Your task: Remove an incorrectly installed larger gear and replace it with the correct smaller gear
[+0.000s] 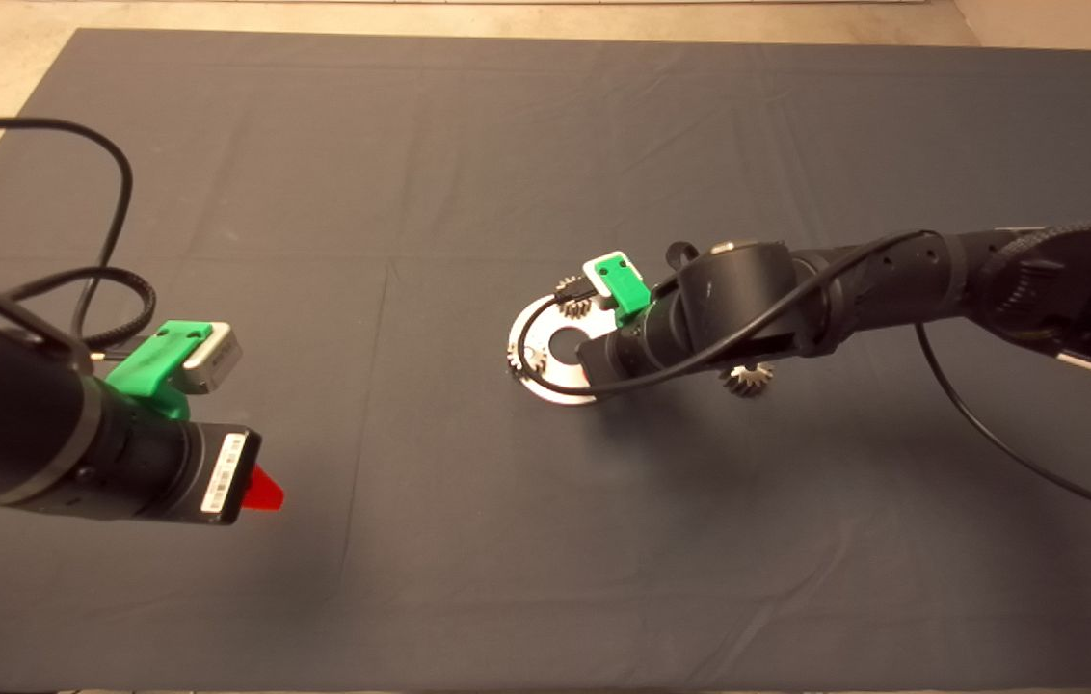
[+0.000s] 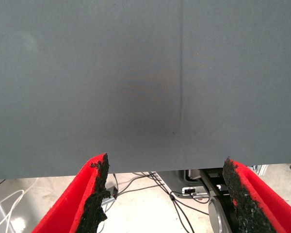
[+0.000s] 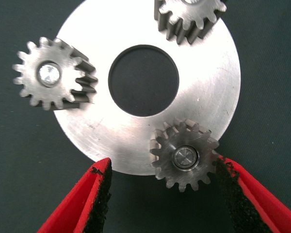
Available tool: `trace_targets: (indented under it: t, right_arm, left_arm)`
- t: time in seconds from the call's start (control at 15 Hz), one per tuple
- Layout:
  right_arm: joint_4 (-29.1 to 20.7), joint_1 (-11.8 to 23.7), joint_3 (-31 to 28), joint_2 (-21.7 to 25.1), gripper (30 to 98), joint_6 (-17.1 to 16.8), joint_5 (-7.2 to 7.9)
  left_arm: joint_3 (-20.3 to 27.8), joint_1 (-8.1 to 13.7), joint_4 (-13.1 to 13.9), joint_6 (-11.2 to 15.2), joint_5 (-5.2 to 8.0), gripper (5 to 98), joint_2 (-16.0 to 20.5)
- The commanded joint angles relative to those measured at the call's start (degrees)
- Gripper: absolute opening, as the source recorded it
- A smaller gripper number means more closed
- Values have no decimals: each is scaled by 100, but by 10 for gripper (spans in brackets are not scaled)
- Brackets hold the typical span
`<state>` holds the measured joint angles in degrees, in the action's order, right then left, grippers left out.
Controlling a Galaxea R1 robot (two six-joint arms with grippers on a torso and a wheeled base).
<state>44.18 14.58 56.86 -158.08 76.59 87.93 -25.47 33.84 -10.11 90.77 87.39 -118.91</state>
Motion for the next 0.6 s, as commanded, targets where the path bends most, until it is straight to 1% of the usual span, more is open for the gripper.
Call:
trace_targets:
  t: [0.0,0.07,0.13,0.2,0.4,0.47,0.53]
  right_arm:
    - [-919,1275,-852,553,576,461,707]
    - [-1242,1834,-1211,856,585,773,707]
    - [-1549,2256,-1474,1027,587,927,707]
    - [-1838,2581,-1760,1146,590,1051,707]
    - [-2586,3511,-2829,1542,590,1759,707]
    - [-2840,3817,-3163,1614,590,2051,707]
    - [-3119,4122,-3457,1608,590,2371,707]
  left_arm:
    - [-53,79,-35,-60,498,592,64]
    - [-53,82,-32,-77,609,592,79]
    - [-53,88,-27,-77,656,592,73]
    - [-37,97,-18,-86,665,592,56]
    - [82,227,26,-110,665,592,89]
    - [348,302,35,-112,615,592,129]
    - [561,351,45,-86,595,592,152]
